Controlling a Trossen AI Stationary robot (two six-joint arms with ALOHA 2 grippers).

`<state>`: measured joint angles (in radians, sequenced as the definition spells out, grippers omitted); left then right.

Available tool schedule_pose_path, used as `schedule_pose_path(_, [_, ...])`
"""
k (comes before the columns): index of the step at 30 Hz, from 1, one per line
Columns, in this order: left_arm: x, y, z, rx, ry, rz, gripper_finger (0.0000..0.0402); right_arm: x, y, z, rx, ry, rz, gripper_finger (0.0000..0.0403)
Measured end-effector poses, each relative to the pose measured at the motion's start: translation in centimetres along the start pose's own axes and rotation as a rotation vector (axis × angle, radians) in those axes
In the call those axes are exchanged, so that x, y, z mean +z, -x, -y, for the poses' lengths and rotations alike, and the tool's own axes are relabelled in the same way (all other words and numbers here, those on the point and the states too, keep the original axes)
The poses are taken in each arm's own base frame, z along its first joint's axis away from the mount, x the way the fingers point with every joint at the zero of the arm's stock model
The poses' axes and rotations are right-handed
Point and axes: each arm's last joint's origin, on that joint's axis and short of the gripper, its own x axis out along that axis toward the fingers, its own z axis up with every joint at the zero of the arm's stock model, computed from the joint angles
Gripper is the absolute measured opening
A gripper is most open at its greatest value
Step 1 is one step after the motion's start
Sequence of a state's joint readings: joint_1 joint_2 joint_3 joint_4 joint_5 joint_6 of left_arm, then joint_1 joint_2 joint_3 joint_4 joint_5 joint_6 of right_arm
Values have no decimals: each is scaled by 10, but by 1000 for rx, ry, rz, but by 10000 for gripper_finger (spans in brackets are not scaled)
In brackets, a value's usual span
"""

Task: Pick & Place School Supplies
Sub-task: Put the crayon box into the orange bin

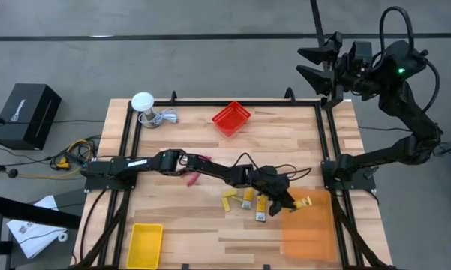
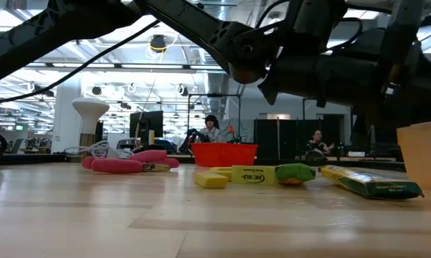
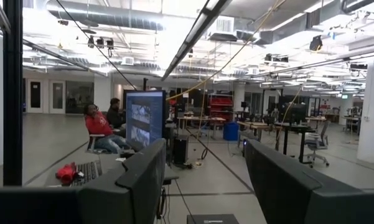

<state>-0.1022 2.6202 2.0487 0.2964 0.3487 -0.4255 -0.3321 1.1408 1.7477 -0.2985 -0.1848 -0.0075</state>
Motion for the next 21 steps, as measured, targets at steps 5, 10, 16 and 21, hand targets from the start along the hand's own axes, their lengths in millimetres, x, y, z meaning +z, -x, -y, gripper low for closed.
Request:
schedule_pose_path(5, [6, 3, -2, -3, 9, 22, 138, 1, 2, 0, 0, 1, 6, 212])
schedule_pose_path(10, [30, 13, 0, -13, -5, 92, 153, 4, 6, -1, 1, 3, 16, 212])
schedule_pose_path(16, [84, 46, 17, -27, -52, 146, 148, 2, 7, -1, 1, -6, -9, 212])
schedule_pose_path(21, [111, 90, 33, 96, -153, -102, 142, 2, 6, -4, 17, -15, -15, 212])
